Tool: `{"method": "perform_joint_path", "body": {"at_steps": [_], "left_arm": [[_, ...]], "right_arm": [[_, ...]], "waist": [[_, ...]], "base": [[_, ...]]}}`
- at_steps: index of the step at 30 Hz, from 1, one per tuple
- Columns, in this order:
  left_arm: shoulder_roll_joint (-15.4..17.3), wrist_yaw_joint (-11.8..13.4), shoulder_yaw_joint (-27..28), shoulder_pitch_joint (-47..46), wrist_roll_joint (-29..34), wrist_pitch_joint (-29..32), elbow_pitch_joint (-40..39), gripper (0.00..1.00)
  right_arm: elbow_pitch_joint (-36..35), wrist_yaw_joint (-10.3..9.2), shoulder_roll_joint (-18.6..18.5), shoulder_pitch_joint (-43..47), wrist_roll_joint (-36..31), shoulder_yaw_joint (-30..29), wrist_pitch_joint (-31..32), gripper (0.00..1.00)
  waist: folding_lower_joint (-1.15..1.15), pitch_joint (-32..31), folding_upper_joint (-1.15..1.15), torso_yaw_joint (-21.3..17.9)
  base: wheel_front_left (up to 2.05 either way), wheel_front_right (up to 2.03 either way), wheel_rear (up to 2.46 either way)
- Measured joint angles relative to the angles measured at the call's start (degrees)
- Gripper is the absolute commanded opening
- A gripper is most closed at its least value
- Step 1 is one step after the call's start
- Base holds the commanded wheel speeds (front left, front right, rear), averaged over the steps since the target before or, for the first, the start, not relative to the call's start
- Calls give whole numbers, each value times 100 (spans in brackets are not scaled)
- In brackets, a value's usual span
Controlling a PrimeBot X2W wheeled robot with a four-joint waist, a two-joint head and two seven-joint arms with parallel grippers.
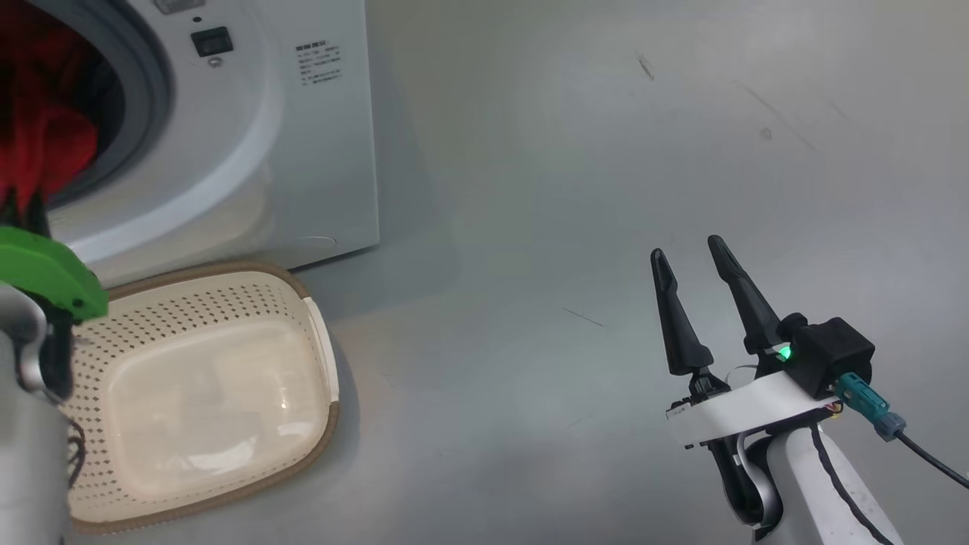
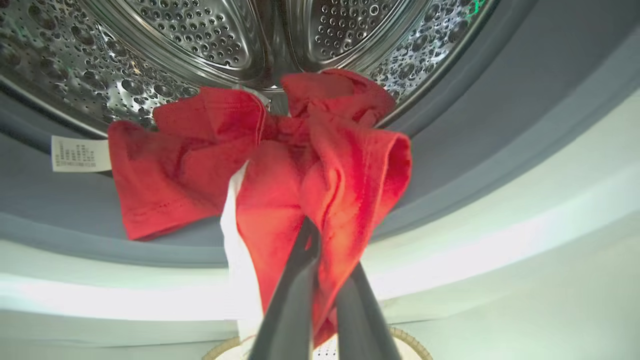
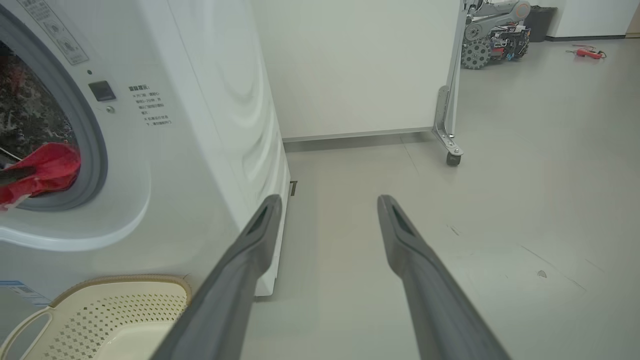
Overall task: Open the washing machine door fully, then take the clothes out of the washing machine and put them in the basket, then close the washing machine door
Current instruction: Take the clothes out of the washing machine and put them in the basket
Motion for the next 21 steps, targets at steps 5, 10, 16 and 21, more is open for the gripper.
{"method": "perform_joint_path", "body": {"at_steps": [5,10,16,21], "left_arm": [[-131,-57,-120,565,0,-282,56,0],[-236,-81,-255,1006,9,-577,58,0],[-300,-123,-492,1458,119,-984,-86,0],[-390,-124,-587,1732,163,-1344,-414,0]], "right_arm": [[80,18,-4,82,-74,-40,0,100],[172,45,-34,244,-102,-88,0,100],[232,77,-38,400,-120,-121,0,100],[240,115,-41,514,-145,-138,0,100]], "waist": [[0,-292,0,177],[0,-585,0,337],[0,-913,0,506],[0,-1141,0,631]], "base": [[0,0,0],[0,0,0],[0,0,0],[0,0,0]]}}
